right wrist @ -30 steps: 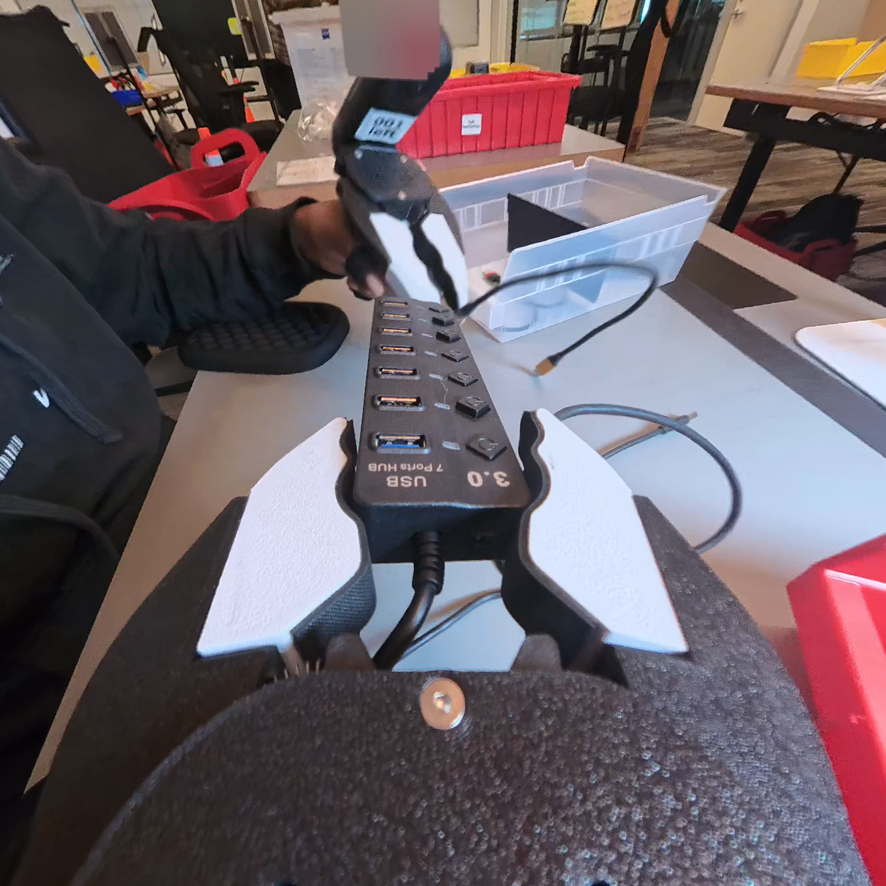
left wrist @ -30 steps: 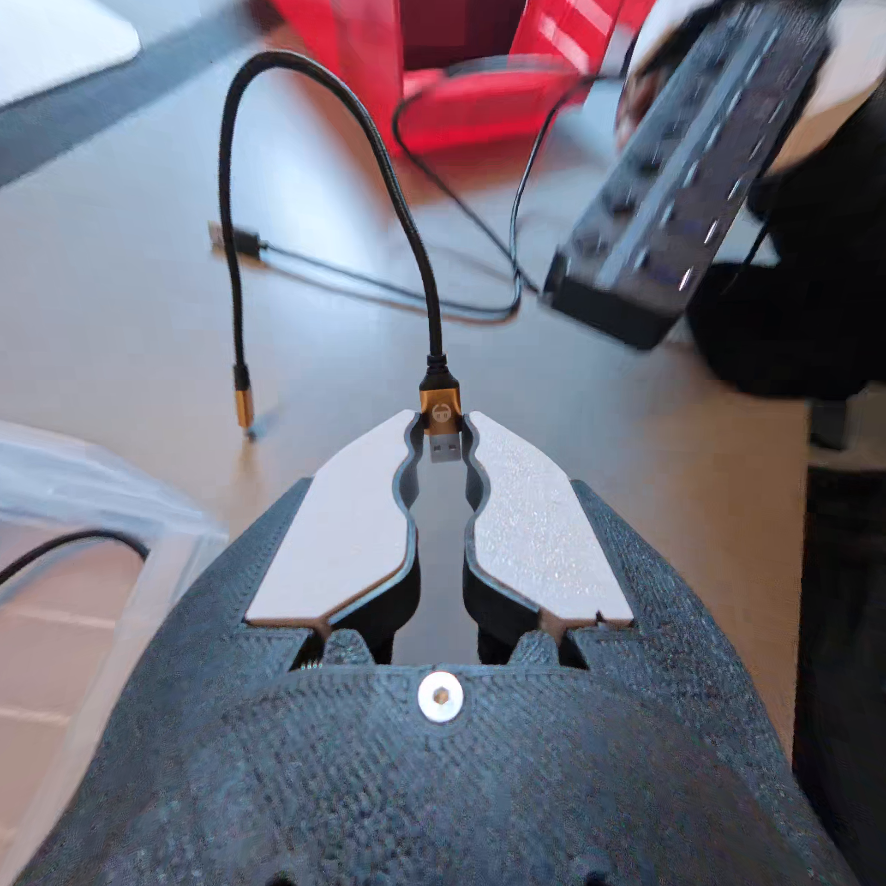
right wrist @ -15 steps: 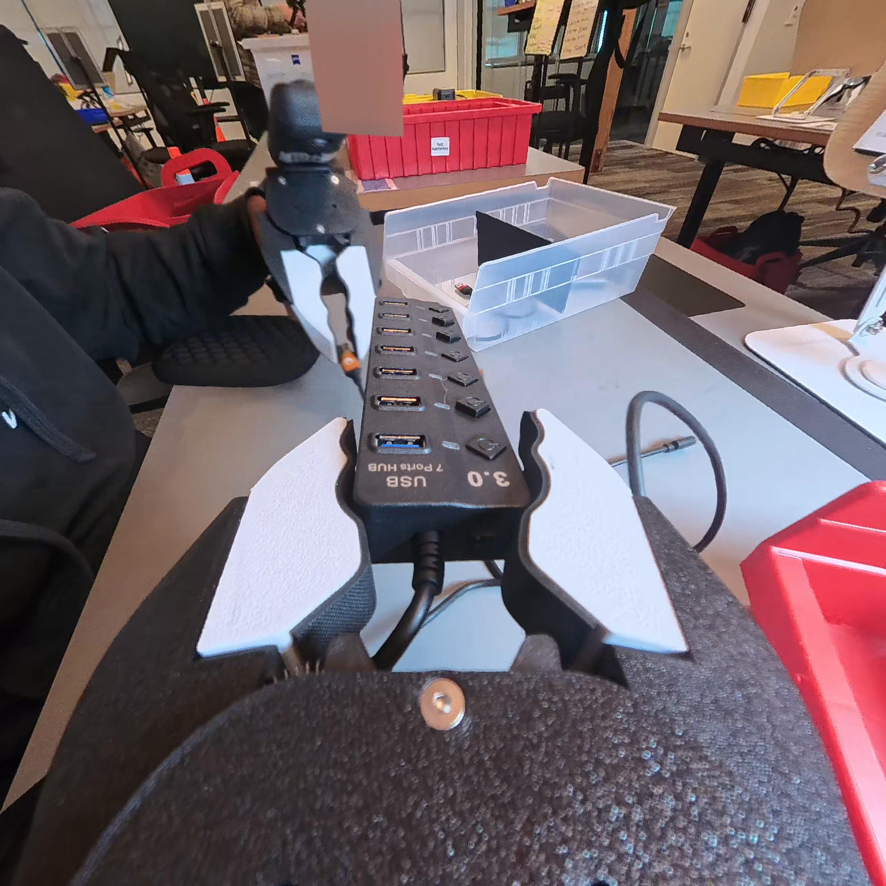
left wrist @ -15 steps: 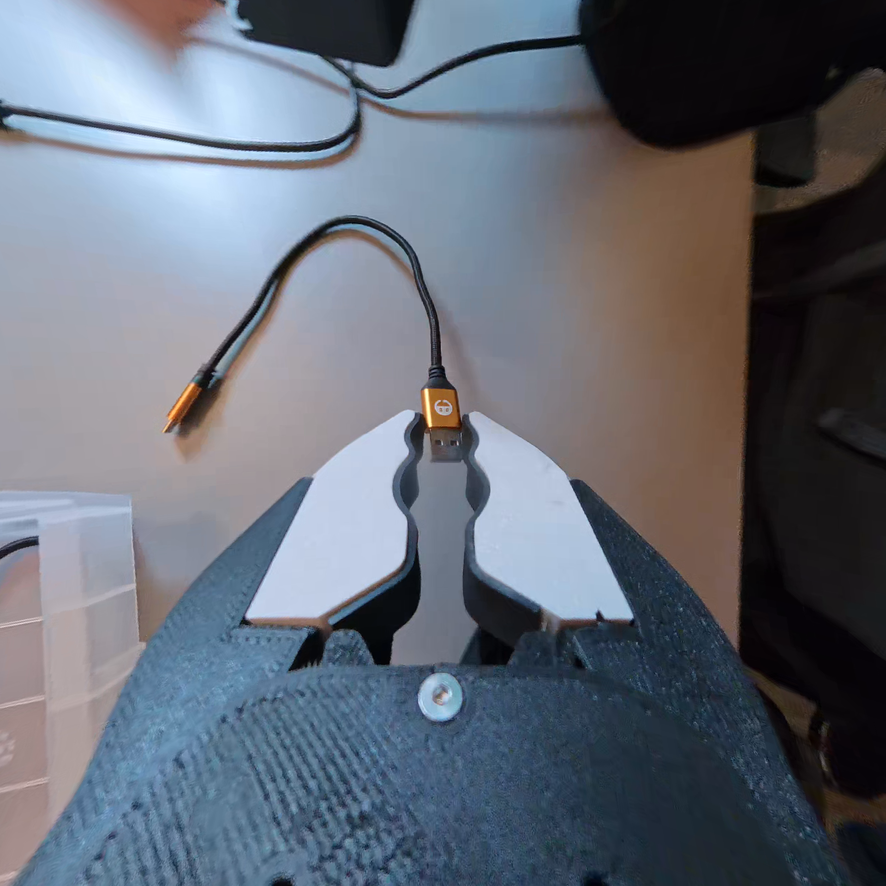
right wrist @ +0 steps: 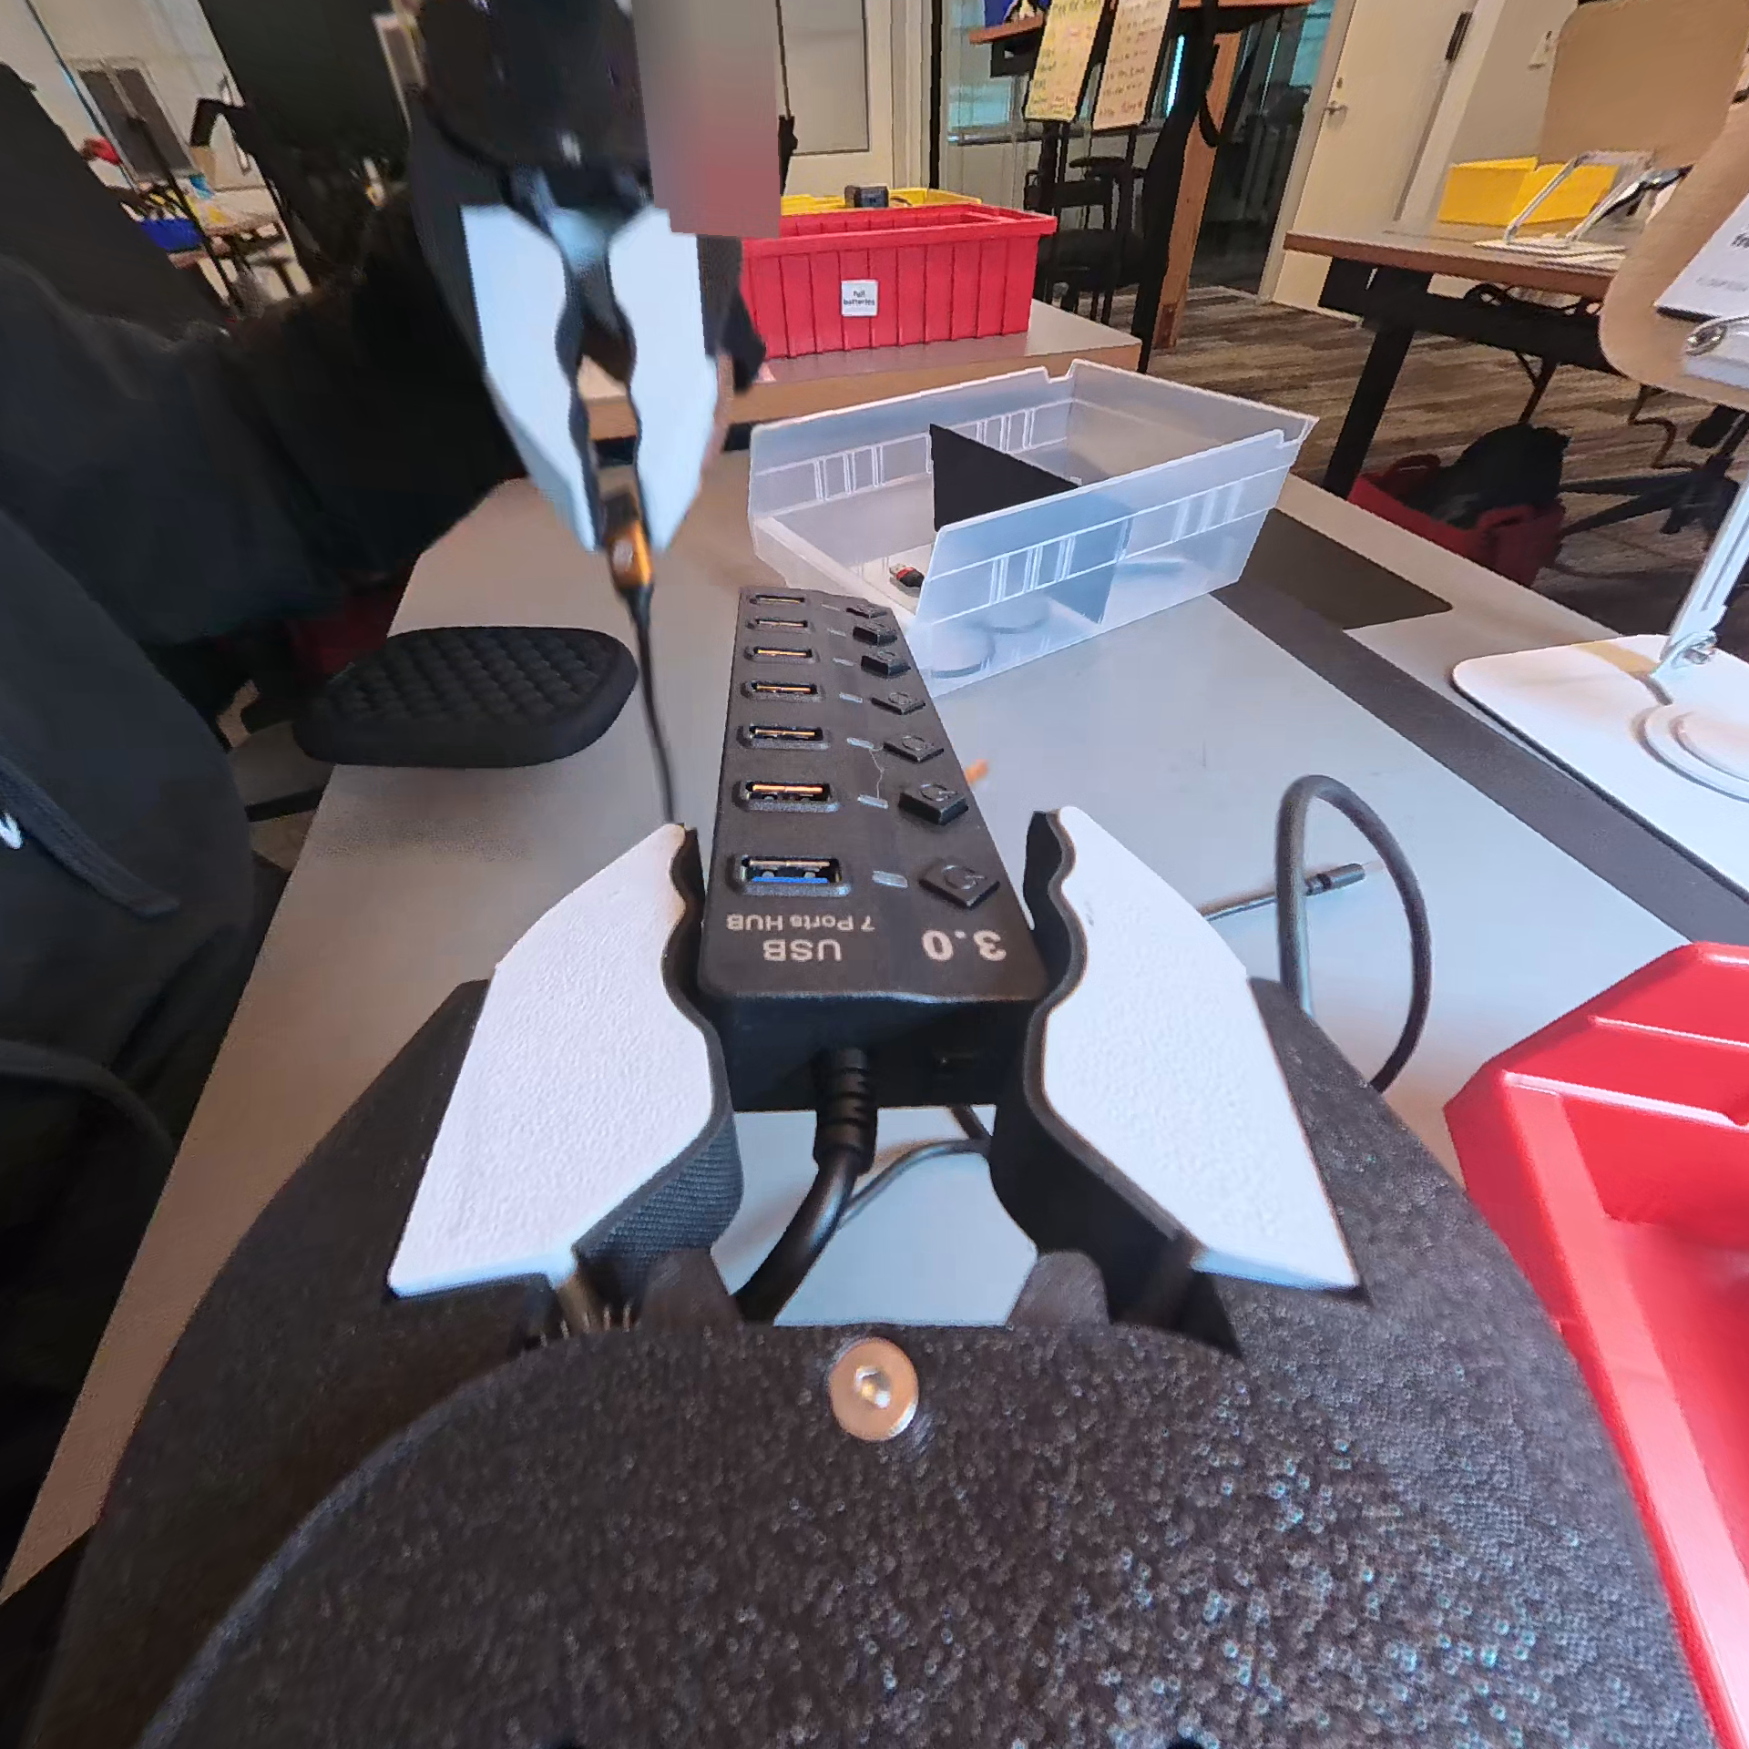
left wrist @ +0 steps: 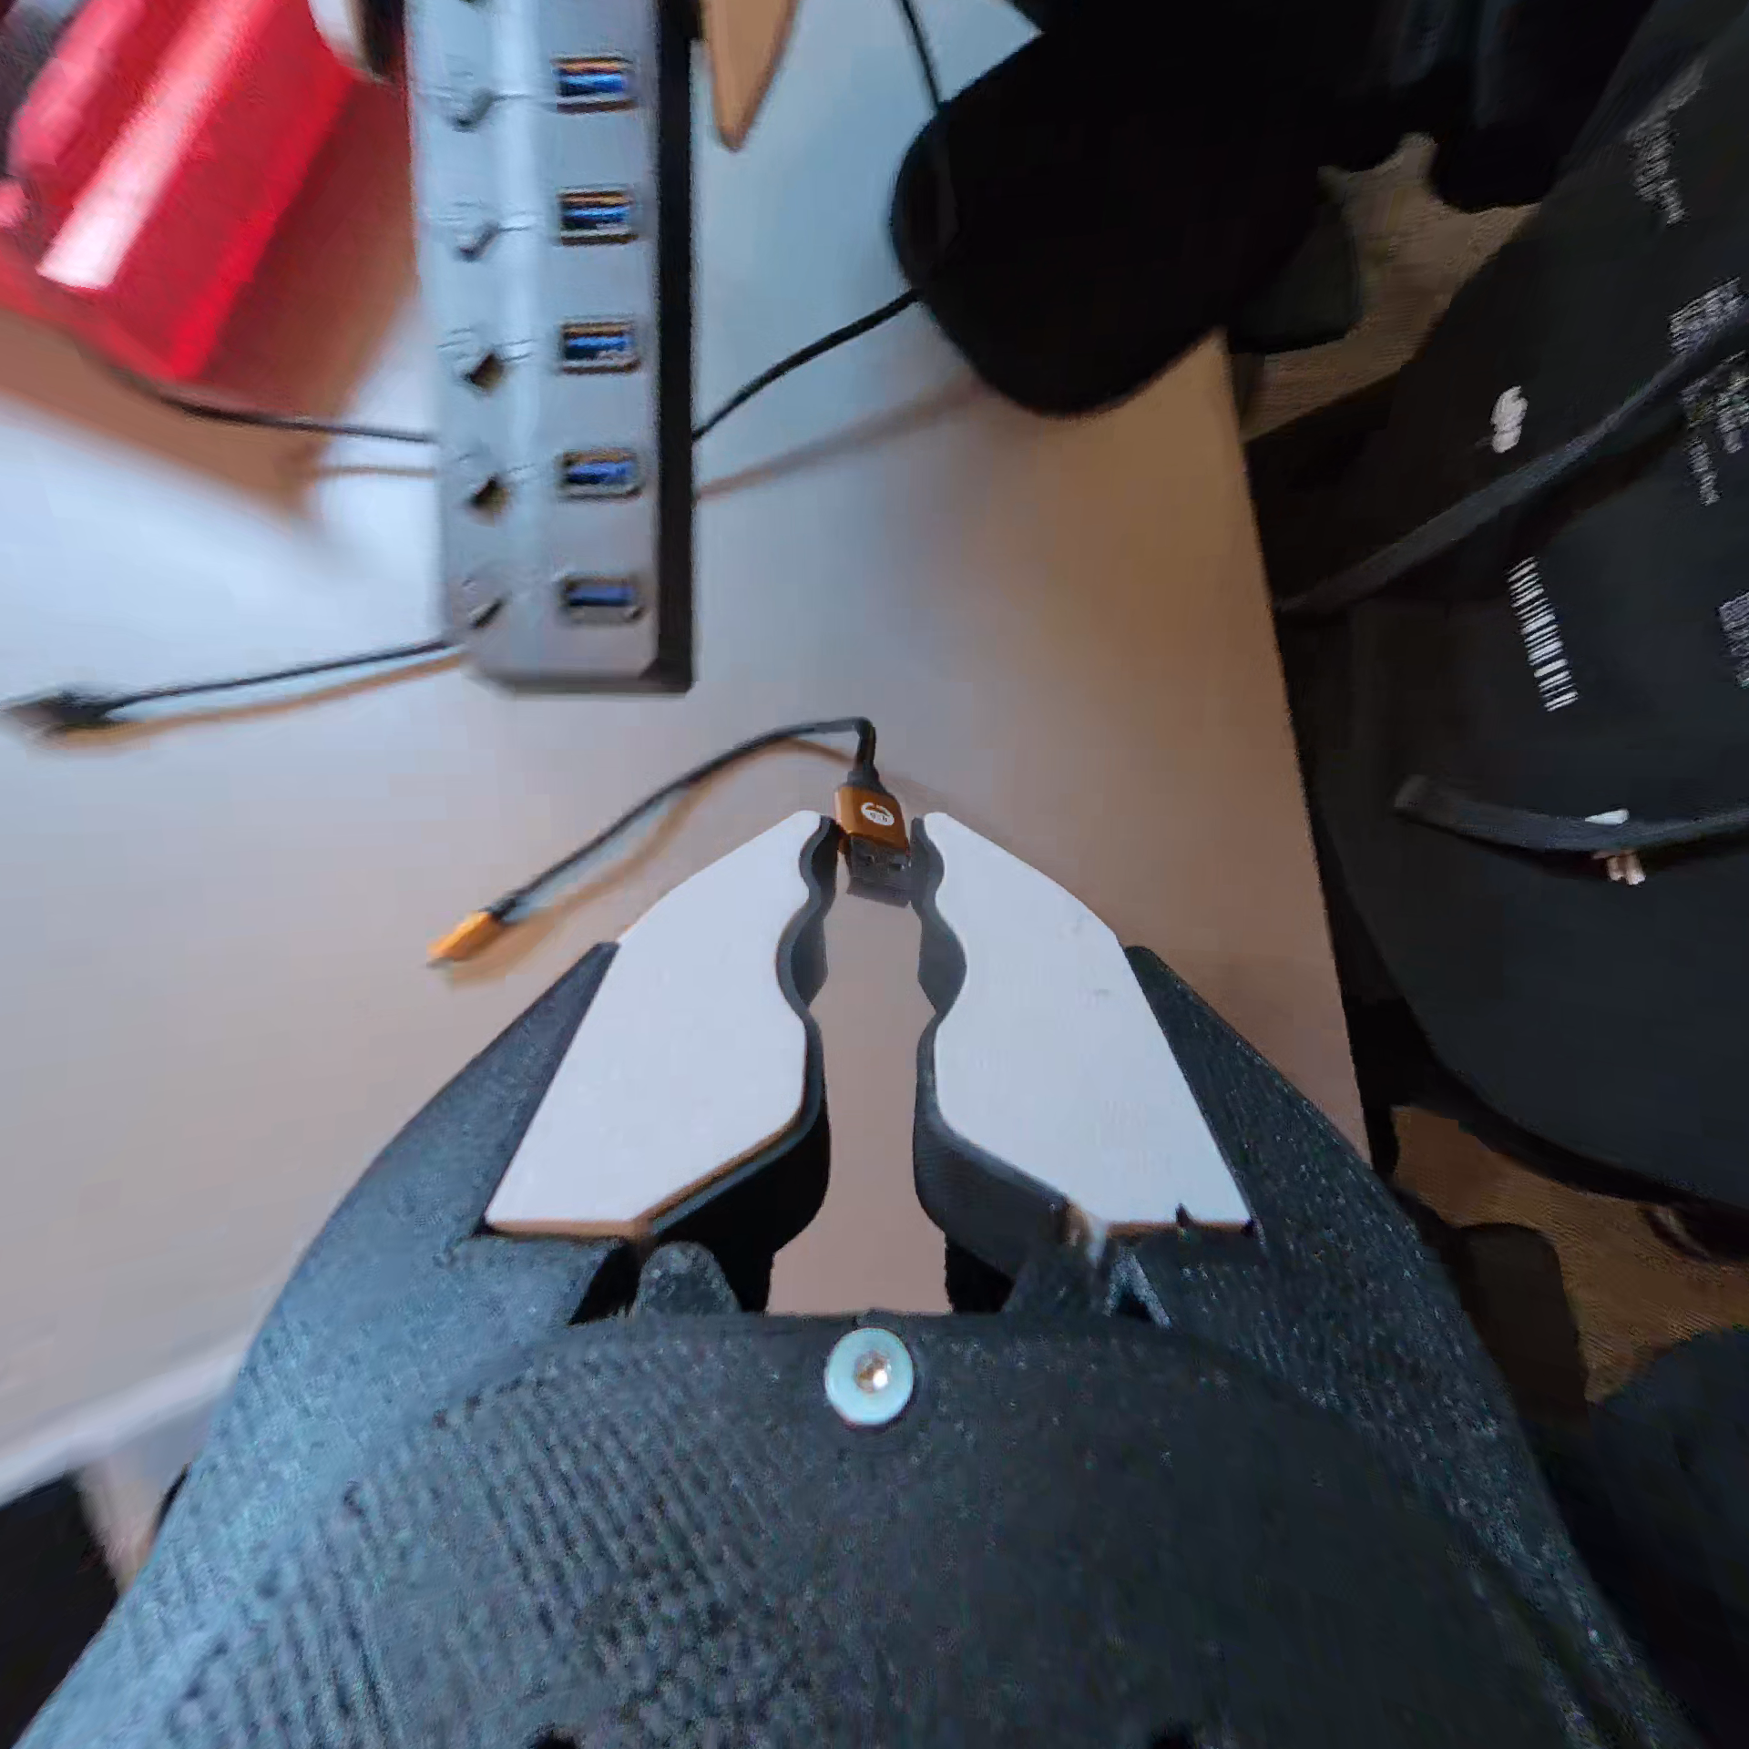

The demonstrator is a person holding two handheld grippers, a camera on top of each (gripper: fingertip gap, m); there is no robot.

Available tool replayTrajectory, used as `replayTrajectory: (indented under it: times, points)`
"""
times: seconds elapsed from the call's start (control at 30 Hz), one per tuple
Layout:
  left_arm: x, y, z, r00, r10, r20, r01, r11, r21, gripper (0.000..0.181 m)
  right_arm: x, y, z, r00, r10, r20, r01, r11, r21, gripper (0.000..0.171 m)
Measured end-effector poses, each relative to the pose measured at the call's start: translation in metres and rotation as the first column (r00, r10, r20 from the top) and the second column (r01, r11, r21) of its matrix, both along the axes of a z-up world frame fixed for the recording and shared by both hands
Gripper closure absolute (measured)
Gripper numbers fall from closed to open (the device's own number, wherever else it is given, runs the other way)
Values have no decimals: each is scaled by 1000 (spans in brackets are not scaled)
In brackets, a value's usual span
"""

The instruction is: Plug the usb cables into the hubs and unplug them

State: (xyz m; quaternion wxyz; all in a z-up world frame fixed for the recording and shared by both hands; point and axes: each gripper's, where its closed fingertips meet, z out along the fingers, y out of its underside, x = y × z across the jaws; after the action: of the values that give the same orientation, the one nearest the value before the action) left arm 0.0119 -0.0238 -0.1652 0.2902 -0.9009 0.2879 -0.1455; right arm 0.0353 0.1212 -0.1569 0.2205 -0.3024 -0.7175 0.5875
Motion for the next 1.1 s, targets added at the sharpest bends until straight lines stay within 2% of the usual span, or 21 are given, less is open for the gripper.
replayTrajectory:
  times: [0.03, 0.1, 0.2, 0.33, 0.5, 0.57, 0.63, 0.7, 0.73, 0.8, 0.87, 0.97, 1.1]
  points:
    - [9, 7, -13, 999, -22, 45, 23, 999, -30, 167, -1, 1, -1, 1000, -5, 2, 5, 1000, 1, 105]
    - [15, 20, -42, 999, -30, 36, 32, 997, -72, 167, -2, 4, -2, 1000, -14, 7, 14, 1000, -2, 105]
    - [25, 36, -52, 996, -23, 83, 27, 999, -37, 167, -4, 8, -5, 1000, -26, 15, 26, 1000, -2, 105]
    - [18, 20, -30, 998, -53, 46, 54, 999, -6, 167, -5, 12, -6, 999, -36, 18, 37, 999, -5, 105]
    - [-15, -59, 15, 985, -120, -126, 94, 976, -196, 167, -3, 8, -4, 1000, -20, 13, 20, 1000, -4, 105]
    - [-23, -57, 42, 980, -107, -169, 76, 981, -177, 171, -4, 6, -6, 1000, -16, 18, 16, 1000, 6, 105]
    - [-19, -25, 55, 982, -85, -167, 72, 994, -84, 170, -6, 3, -10, 999, -14, 29, 14, 1000, 13, 105]
    - [-6, 11, 35, 993, -68, -99, 64, 997, -52, 166, -7, 2, -14, 999, -17, 40, 16, 1000, 22, 105]
    - [-2, 19, 15, 994, -66, -92, 59, 995, -76, 158, -7, 2, -15, 999, -19, 43, 18, 999, 26, 105]
    - [4, 23, -11, 994, -86, -68, 84, 996, -39, 155, -7, 2, -16, 999, -21, 43, 19, 999, 33, 105]
    - [1, 16, -16, 999, -42, -14, 42, 999, 9, 155, -7, 2, -16, 999, -19, 43, 17, 999, 31, 105]
    - [-15, -14, -17, 1000, 23, 21, -24, 999, 26, 154, -8, 1, -17, 999, -9, 48, 8, 1000, 27, 105]
    - [-65, -49, -55, 967, 201, -158, -211, 977, -44, 154, -10, -1, -22, 998, -4, 61, 1, 999, 41, 105]
